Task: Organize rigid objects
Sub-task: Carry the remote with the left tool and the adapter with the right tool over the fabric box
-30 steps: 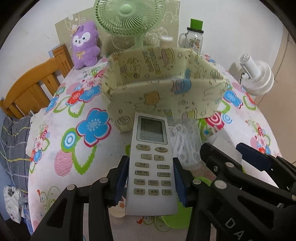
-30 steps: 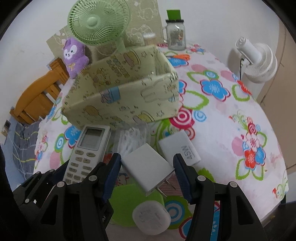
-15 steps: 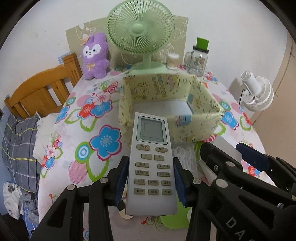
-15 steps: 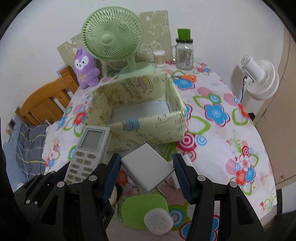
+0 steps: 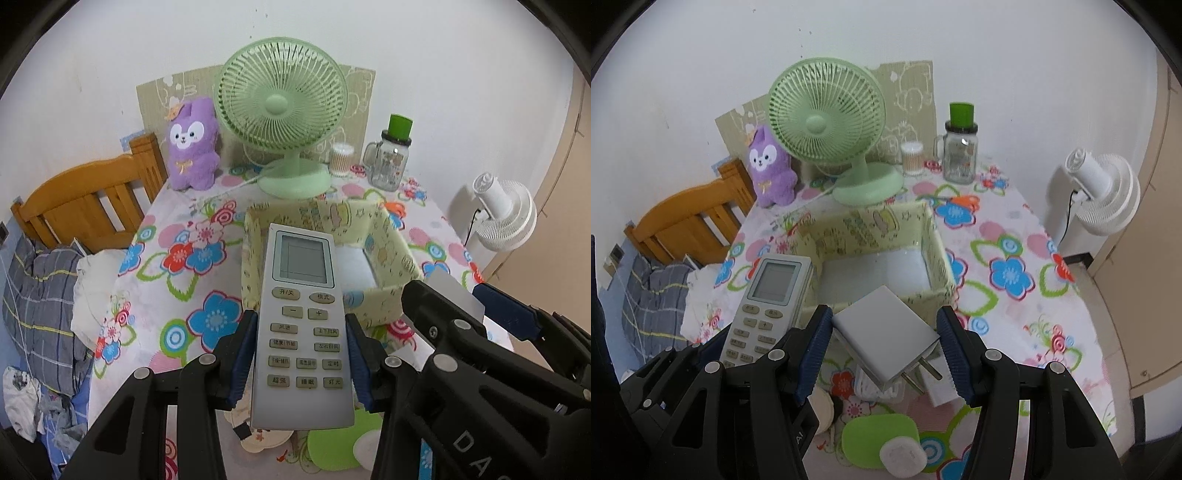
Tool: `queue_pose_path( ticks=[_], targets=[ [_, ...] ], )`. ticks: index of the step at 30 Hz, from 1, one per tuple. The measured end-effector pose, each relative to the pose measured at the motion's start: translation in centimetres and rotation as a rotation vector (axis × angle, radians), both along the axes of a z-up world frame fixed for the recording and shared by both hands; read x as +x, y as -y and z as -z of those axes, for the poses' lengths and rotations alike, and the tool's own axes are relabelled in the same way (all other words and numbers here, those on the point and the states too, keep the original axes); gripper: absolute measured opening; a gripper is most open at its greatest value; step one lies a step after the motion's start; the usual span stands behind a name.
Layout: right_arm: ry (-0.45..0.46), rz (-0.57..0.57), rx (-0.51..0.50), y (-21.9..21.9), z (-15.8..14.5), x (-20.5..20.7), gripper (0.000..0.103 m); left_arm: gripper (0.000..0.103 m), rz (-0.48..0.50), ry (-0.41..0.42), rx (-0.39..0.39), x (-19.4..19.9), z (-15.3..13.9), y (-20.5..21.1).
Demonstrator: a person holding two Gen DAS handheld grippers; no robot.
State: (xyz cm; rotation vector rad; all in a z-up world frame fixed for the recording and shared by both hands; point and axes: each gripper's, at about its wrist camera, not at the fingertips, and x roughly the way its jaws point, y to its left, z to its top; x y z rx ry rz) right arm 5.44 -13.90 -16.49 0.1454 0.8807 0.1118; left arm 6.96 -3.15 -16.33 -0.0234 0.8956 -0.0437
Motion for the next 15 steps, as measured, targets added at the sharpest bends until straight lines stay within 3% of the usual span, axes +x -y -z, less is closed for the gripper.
queue_pose_path(
  ticks=[15],
  targets=[
    [0.076,-0.004,-0.036,0.4,-3.4,1.2,0.062,0.047,-0.021,0.041,-0.032,1.1,-2.8,0.2]
  ],
)
